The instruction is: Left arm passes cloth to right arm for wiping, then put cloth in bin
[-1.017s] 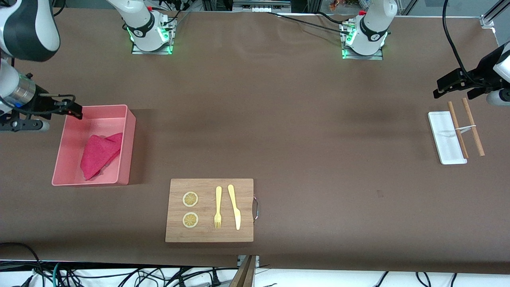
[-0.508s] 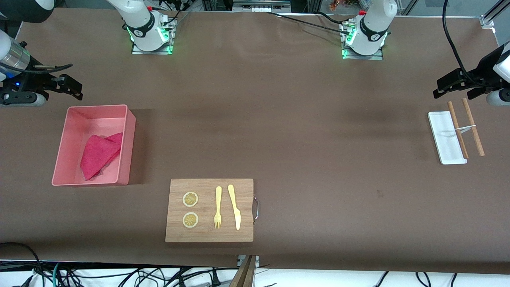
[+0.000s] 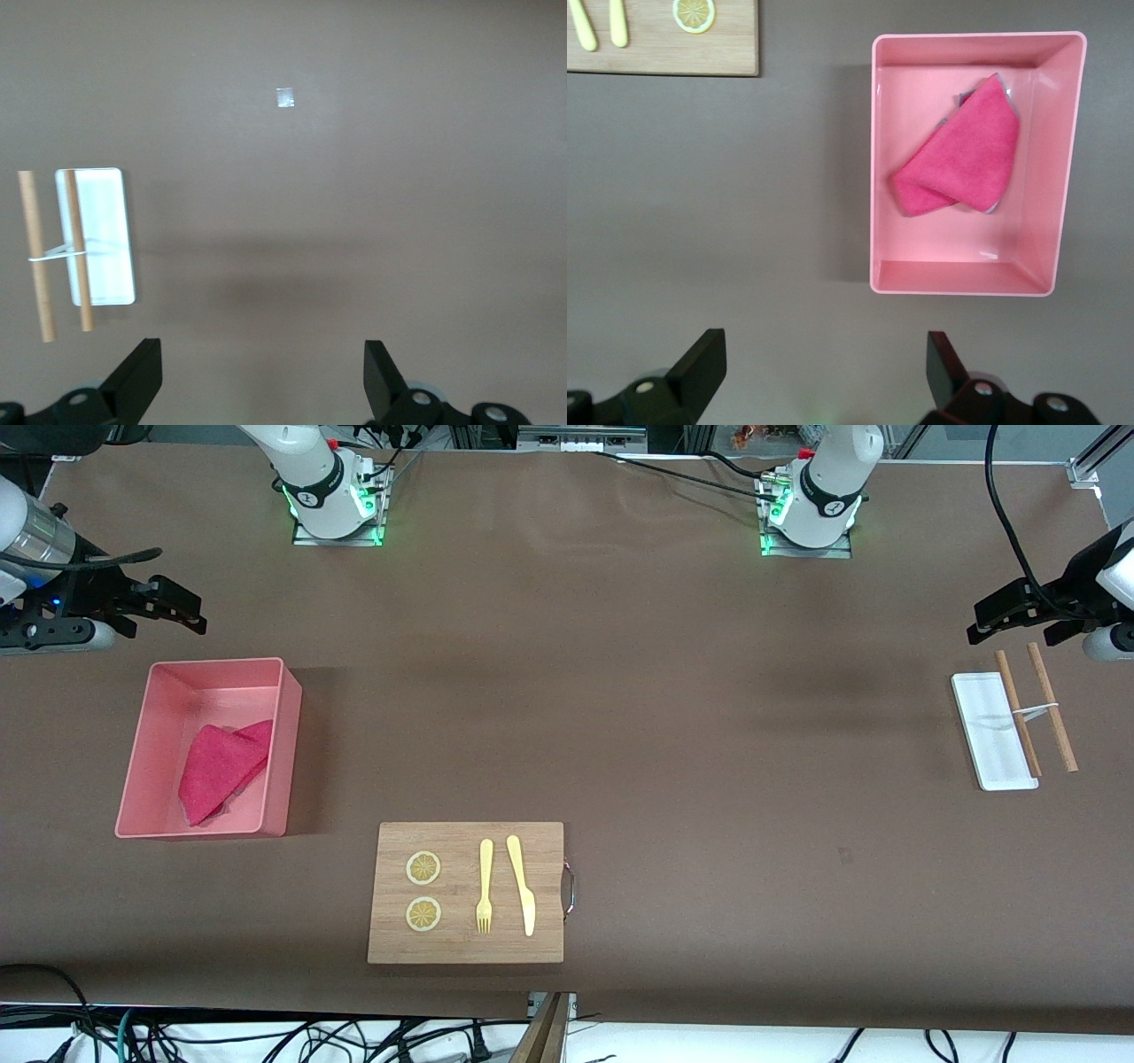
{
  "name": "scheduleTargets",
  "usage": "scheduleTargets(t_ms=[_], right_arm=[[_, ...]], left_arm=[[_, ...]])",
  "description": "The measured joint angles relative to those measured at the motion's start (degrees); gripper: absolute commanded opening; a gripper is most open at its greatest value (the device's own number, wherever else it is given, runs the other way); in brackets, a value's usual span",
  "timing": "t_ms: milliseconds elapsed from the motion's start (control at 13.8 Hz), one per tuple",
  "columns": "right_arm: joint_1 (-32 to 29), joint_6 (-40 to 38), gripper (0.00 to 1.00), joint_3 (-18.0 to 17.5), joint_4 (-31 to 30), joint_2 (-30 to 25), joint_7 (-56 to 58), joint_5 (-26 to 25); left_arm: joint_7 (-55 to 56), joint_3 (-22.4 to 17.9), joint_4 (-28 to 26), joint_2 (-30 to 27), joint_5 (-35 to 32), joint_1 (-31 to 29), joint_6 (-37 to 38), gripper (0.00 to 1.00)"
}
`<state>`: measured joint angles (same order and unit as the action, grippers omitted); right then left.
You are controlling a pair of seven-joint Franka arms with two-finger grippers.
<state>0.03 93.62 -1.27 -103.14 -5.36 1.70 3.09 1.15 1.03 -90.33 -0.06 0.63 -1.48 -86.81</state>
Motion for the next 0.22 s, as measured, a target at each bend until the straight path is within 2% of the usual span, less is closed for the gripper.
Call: scheduleTargets(t_ms=[218], right_arm=[[0.41, -3.05, 1.0, -0.23, 2.48, 0.0, -0.97, 0.08]], left_arm=[[0.23, 1.26, -0.09, 0.01, -0.94, 0.03, 0.0, 1.0]])
